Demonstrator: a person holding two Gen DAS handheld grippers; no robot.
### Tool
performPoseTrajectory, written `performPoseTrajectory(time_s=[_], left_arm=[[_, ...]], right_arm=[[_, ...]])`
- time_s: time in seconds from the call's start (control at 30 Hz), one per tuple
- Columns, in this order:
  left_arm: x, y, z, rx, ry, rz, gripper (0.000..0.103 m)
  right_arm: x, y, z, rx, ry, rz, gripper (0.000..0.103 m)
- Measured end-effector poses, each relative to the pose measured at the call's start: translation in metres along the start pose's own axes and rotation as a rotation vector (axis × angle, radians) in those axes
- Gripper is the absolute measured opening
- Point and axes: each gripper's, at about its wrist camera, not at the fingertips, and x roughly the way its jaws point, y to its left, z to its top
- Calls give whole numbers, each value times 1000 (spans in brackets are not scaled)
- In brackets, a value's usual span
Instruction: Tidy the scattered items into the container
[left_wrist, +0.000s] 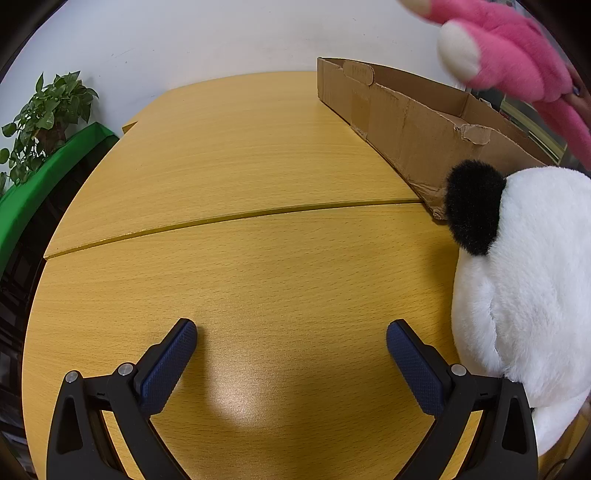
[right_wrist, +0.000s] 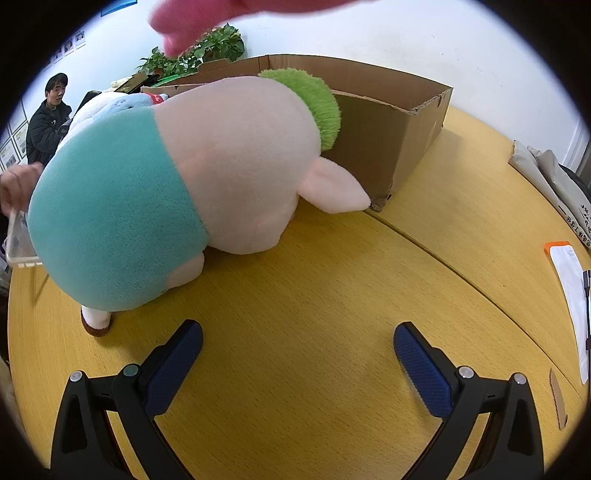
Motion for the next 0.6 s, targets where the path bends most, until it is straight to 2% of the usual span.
performPoseTrajectory(time_s=[0.6], left_arm=[[0,0,0,-4,0,3,103]], right_arm=[[0,0,0,0,0,0,103]])
